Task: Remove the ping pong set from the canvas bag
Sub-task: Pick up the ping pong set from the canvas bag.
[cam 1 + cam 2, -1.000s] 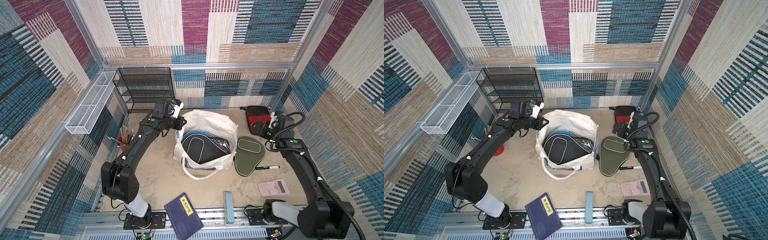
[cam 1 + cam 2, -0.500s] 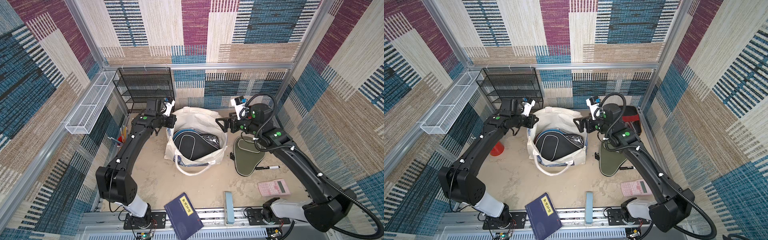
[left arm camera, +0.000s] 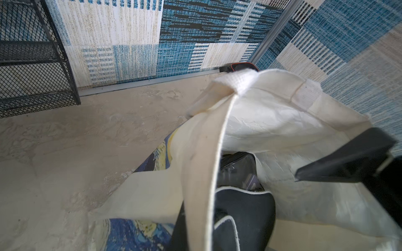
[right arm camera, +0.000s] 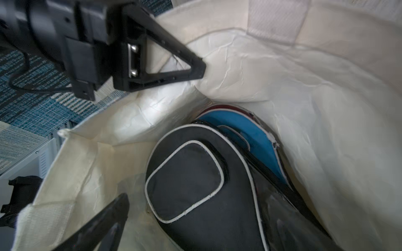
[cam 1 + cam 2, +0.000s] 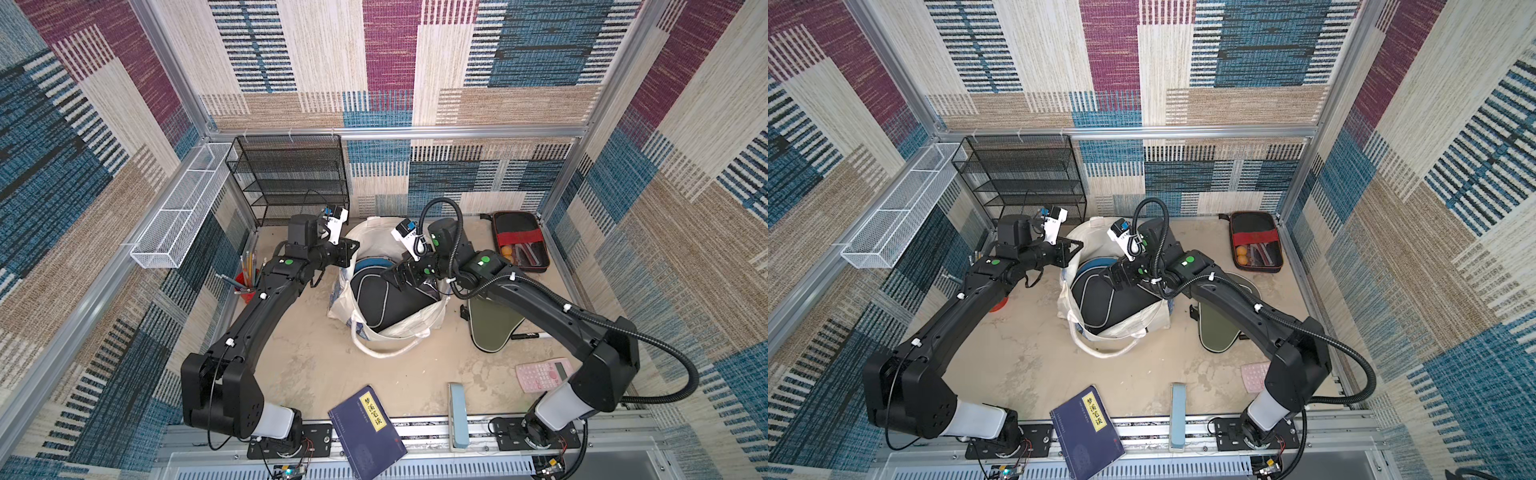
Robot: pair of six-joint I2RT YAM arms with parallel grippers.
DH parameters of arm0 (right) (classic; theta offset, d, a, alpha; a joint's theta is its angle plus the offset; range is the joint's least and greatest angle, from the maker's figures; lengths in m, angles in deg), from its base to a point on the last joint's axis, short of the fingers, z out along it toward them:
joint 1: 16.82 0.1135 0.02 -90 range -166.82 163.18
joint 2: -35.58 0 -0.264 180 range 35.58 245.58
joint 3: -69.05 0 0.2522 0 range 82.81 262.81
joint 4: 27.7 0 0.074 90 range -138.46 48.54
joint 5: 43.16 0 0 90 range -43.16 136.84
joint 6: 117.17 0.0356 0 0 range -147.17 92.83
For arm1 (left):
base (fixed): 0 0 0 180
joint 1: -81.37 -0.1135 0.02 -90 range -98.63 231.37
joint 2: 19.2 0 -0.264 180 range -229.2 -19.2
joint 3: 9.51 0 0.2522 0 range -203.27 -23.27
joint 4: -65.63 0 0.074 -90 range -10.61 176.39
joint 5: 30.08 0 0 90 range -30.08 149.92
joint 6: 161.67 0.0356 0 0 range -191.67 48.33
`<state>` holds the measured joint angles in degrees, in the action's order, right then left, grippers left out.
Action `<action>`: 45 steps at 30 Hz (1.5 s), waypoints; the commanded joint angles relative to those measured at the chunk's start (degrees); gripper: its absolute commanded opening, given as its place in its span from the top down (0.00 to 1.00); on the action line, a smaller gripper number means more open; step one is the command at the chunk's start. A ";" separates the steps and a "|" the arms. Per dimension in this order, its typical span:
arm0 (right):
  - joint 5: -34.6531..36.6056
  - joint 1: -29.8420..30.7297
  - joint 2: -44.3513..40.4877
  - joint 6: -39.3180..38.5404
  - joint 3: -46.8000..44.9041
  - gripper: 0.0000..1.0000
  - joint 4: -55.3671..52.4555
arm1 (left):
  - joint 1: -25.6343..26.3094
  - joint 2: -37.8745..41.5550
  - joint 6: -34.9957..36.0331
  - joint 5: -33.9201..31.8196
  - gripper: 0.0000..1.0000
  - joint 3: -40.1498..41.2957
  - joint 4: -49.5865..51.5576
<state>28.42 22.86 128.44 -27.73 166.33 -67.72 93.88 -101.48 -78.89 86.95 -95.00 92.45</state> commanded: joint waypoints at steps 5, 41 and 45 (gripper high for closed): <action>-5.59 -0.05 7.48 -8.23 0.45 0.01 1.48 | 0.14 2.40 -1.66 3.70 1.00 2.13 -12.01; -2.33 -6.01 12.63 -13.15 7.24 0.01 -3.62 | 0.14 2.32 0.50 5.67 1.00 4.84 -11.70; -4.81 -6.81 13.51 -13.77 6.90 0.01 -4.04 | 0.14 2.14 0.37 5.70 1.00 4.84 -11.93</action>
<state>24.51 16.24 141.62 -41.09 173.09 -71.72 93.90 -99.54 -78.65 90.12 -89.71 85.78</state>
